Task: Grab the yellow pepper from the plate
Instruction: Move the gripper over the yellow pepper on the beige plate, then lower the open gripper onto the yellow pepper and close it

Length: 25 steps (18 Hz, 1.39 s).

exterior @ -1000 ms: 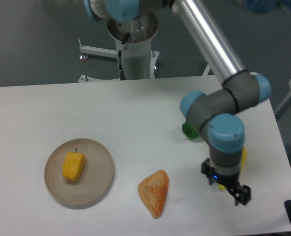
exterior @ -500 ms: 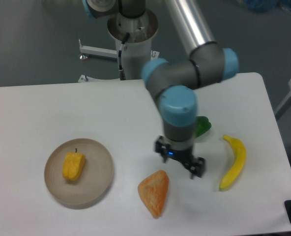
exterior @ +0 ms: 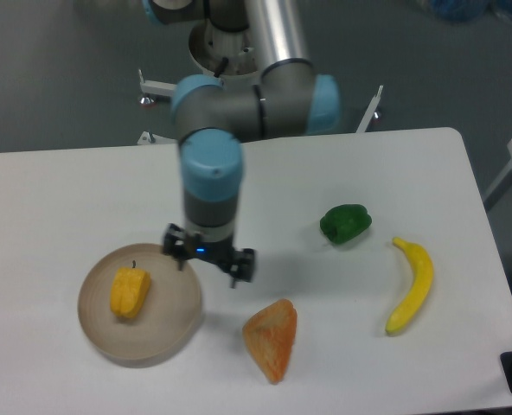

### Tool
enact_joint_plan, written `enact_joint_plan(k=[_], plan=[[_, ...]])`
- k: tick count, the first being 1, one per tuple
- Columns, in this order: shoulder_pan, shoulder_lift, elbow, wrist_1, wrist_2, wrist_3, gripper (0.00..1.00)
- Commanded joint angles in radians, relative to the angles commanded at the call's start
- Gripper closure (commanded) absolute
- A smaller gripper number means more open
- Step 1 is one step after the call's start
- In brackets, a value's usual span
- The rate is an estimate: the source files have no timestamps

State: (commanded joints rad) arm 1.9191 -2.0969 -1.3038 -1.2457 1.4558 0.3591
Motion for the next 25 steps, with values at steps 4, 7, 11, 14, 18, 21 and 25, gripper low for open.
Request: enact_joint_plan(k=[4, 7, 11, 14, 18, 21, 25], plan=[[-0.032, 0.003, -0.063, 0.068, 0.000, -0.009, 0.00], [-0.055, 0.000, -0.072, 0.072, 0.002, -0.029, 0.00], [-0.075, -0.012, -0.074, 0.074, 0.002, -0.038, 0.00], [-0.088, -0.017, -0.083, 0.075, 0.002, -0.037, 0.00], [-0.115, -0.034, -0.084, 0.107, 0.003, -0.039, 0.00], [-0.118, -0.054, -0.084, 0.140, 0.009, -0.039, 0.00], [-0.121, -0.058, -0.091, 0.141, 0.014, -0.035, 0.00]])
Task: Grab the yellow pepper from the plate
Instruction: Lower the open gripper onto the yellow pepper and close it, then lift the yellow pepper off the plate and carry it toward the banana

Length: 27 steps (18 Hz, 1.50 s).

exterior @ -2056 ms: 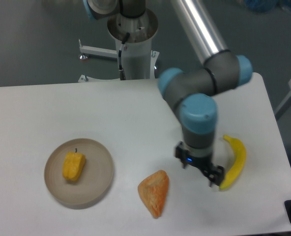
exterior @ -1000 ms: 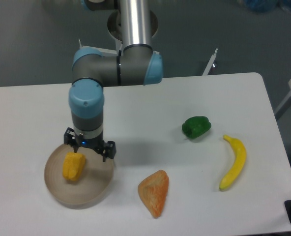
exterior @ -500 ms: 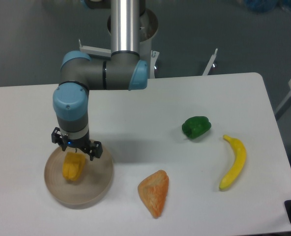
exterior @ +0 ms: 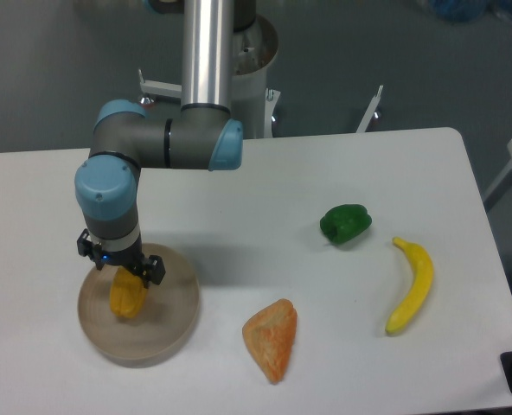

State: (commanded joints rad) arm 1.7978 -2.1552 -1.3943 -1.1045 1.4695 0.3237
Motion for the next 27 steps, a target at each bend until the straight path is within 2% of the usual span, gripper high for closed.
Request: enact_joint_plan(k=[3, 4, 6, 7, 8, 12, 17, 19, 20, 22, 24, 27], plan=[[0.000, 0.000, -0.006, 0.002, 0.002, 0.002, 0.00], [0.000, 0.000, -0.006, 0.002, 0.002, 0.002, 0.06], [0.000, -0.002, -0.006, 0.002, 0.002, 0.006, 0.38], [0.000, 0.000, -0.006, 0.002, 0.002, 0.006, 0.47], [0.000, 0.000, -0.006, 0.002, 0.002, 0.011, 0.52], [0.000, 0.005, -0.006, 0.002, 0.002, 0.014, 0.59], [0.011, 0.017, 0.008, 0.002, 0.002, 0.023, 0.60], [0.040, 0.040, 0.024, -0.011, 0.009, 0.082, 0.60], [0.069, 0.070, 0.020, -0.021, 0.038, 0.194, 0.60], [0.139, 0.110, 0.018, -0.063, 0.063, 0.294, 0.60], [0.207, 0.129, 0.029, -0.097, 0.069, 0.345, 0.60], [0.303, 0.143, 0.028, -0.103, 0.074, 0.492, 0.60]])
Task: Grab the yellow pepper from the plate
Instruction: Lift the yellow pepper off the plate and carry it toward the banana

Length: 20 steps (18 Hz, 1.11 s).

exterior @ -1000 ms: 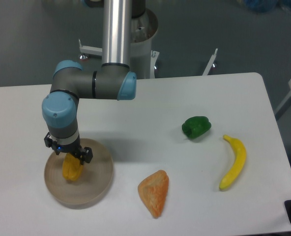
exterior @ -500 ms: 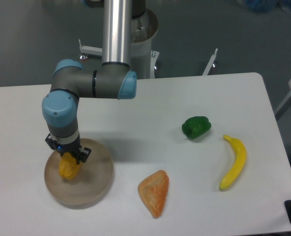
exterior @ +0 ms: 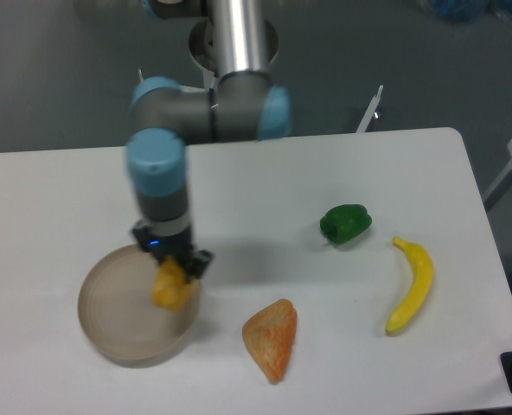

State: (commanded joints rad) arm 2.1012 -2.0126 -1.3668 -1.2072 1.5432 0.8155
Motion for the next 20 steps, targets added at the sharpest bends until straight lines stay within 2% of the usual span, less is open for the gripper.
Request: enact_joint_plan(k=[4, 10, 20], plan=[[0.112, 0.015, -0.011, 0.000, 0.002, 0.174, 0.60], [0.203, 0.008, -0.012, 0.005, 0.020, 0.362, 0.60], [0.224, -0.040, 0.023, 0.018, 0.049, 0.378, 0.60]])
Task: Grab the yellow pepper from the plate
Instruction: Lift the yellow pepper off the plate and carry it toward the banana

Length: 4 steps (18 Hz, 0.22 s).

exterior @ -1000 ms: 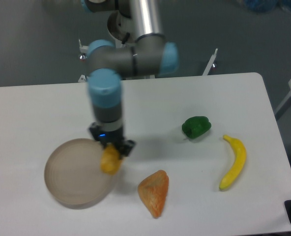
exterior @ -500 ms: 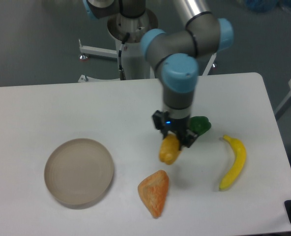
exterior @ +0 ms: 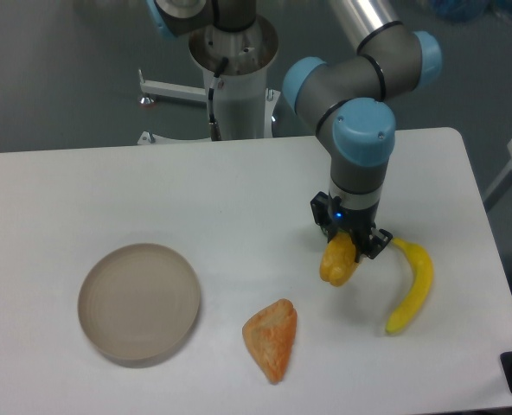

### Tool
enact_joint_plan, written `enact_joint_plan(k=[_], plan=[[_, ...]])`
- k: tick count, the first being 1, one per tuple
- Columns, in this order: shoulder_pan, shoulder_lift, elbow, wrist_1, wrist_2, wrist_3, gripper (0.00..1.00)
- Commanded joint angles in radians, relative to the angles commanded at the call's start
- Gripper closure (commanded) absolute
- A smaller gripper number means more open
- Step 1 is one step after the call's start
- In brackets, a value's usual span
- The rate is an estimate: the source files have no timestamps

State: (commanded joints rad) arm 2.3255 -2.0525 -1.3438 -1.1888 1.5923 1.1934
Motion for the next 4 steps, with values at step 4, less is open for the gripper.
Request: enact_joint_plan(k=[4], plan=[[0.008, 0.002, 0.006, -0.002, 0.000, 0.000, 0.60]])
